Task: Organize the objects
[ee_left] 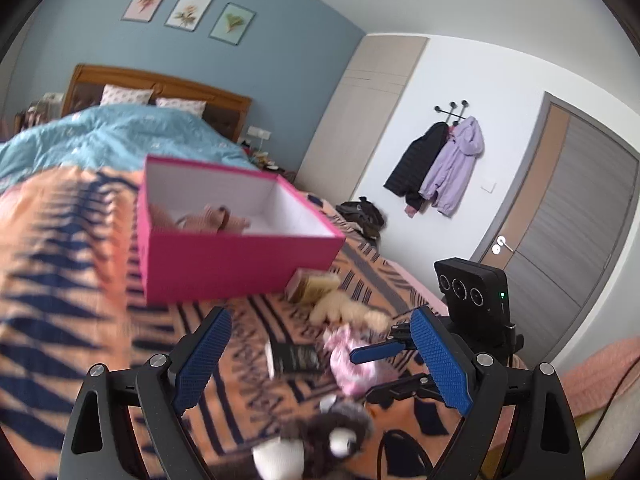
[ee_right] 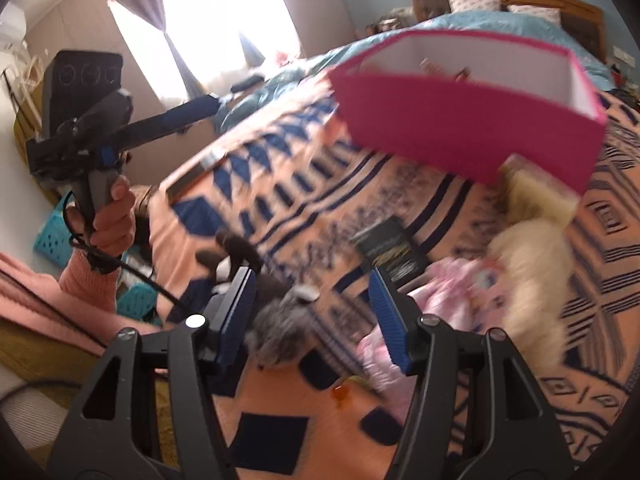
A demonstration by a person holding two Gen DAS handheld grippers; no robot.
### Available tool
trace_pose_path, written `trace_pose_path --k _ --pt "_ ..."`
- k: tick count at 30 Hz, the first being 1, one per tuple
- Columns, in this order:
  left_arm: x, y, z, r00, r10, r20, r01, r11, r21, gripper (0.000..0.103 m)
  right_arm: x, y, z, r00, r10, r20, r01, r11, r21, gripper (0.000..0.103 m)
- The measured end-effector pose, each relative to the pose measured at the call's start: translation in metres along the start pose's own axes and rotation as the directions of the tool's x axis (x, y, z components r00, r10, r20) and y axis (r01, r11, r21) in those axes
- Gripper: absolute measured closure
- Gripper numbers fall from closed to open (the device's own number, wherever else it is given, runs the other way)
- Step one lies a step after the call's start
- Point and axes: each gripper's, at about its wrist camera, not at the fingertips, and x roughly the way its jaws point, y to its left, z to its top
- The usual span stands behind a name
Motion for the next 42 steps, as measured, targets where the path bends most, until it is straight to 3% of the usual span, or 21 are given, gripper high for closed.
trace_pose_path --k 6,12,17,21,27,30,32,35,37,42 --pt "-0.022 0.009 -0.018 0.999 0.054 0.007 -0.053 0.998 -0.029 0.01 0.028 0.018 -0.015 0.997 0.018 -0.079 -0.022 0.998 -0.054 0.041" --pt "-0.021 0.015 -0.026 0.995 0.104 -0.011 -0.104 0.994 -0.042 0.01 0.032 0.02 -0.022 0.995 0.057 -0.077 -0.06 0.998 -0.031 0.037" --pt "-0.014 0.025 -0.028 0.994 0.103 -0.026 -0.104 0.993 -0.061 0.01 0.039 0.017 -0.021 0.991 0.102 -0.085 -0.101 0.995 0.008 0.038" --pt "-0.017 0.025 -0.028 0.994 0.11 -0.02 -0.111 0.992 -0.058 0.01 0.041 0.009 -0.016 0.982 0.177 -0.07 -0.172 0.983 0.066 0.054" --pt "-0.017 0.023 -0.034 0.995 0.091 -0.047 -0.093 0.995 -0.038 0.01 0.039 -0.017 0.002 0.99 0.137 -0.032 -0.131 0.981 0.144 0.062" --pt "-0.007 0.016 -0.046 0.992 0.062 -0.112 -0.062 0.998 0.004 0.01 0.045 -0.032 0.01 0.993 0.12 -0.019 -0.114 0.974 0.196 0.062" --pt "0.003 0.012 -0.058 0.984 0.073 -0.165 -0.067 0.997 0.037 0.01 0.048 -0.034 0.011 0.993 0.117 -0.016 -0.112 0.973 0.203 0.062" --pt "0.023 0.011 -0.073 0.961 0.147 -0.234 -0.13 0.988 0.085 0.011 0.047 -0.032 0.013 0.996 0.088 -0.013 -0.084 0.978 0.191 0.061" --pt "0.032 0.019 -0.078 0.952 0.165 -0.257 -0.153 0.986 0.068 0.012 0.045 -0.032 0.012 0.997 0.072 -0.005 -0.07 0.978 0.195 0.06" --pt "0.038 0.036 -0.08 0.947 0.183 -0.265 -0.184 0.983 0.019 0.019 0.037 -0.017 0.005 0.999 0.038 0.011 -0.039 0.988 0.147 0.044"
